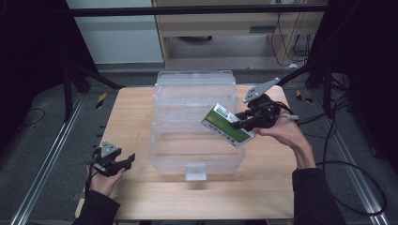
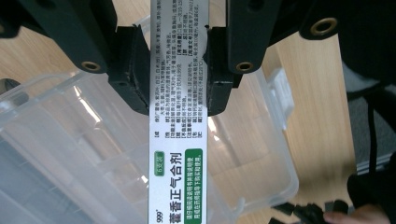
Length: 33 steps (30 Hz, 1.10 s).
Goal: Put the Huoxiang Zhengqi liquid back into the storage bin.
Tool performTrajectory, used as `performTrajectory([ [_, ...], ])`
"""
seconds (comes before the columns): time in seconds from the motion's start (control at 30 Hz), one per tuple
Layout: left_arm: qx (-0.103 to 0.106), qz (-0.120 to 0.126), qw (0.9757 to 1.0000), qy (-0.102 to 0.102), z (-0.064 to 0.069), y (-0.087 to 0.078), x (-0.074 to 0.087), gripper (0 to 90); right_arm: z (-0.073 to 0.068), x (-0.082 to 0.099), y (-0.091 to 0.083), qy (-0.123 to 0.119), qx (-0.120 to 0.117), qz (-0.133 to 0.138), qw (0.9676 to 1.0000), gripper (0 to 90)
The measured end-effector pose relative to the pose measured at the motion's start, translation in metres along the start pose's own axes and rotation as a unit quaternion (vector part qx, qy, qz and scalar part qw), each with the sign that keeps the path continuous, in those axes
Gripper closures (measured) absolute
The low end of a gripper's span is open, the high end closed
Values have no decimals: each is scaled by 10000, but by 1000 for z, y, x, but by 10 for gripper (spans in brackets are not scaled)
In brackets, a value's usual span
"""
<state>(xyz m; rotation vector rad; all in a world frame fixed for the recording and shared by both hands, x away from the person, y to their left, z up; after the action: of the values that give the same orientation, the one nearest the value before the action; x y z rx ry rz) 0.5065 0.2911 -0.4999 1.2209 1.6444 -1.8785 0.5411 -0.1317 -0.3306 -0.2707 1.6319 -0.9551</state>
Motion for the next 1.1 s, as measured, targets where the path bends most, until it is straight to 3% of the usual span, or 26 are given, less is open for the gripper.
performTrajectory([
  [0.47, -5, -65, 10000, 31, 0, 2, 2, 375, -2, 12, 27, -567, -438, -679, 9951, 647],
  [0.8, -20, -88, 10000, 36, 0, 3, 3, 375, -12, 17, 51, -981, -666, -1179, 9859, 647],
  [1.1, -19, -107, 9999, 45, 0, 4, 4, 376, -16, 21, 63, -1309, -709, -1361, 9795, 647],
])
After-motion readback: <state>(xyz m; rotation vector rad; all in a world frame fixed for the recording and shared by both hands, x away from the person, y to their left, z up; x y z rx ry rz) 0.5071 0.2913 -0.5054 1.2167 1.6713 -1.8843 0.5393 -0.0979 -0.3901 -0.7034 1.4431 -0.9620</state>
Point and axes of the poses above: each handheld gripper's, and its own axes: y roughly forward along the jaws, x roughly out of its underside, z roughly to its right, the point moved 6 cm from there along y, roughly forward along the jaws
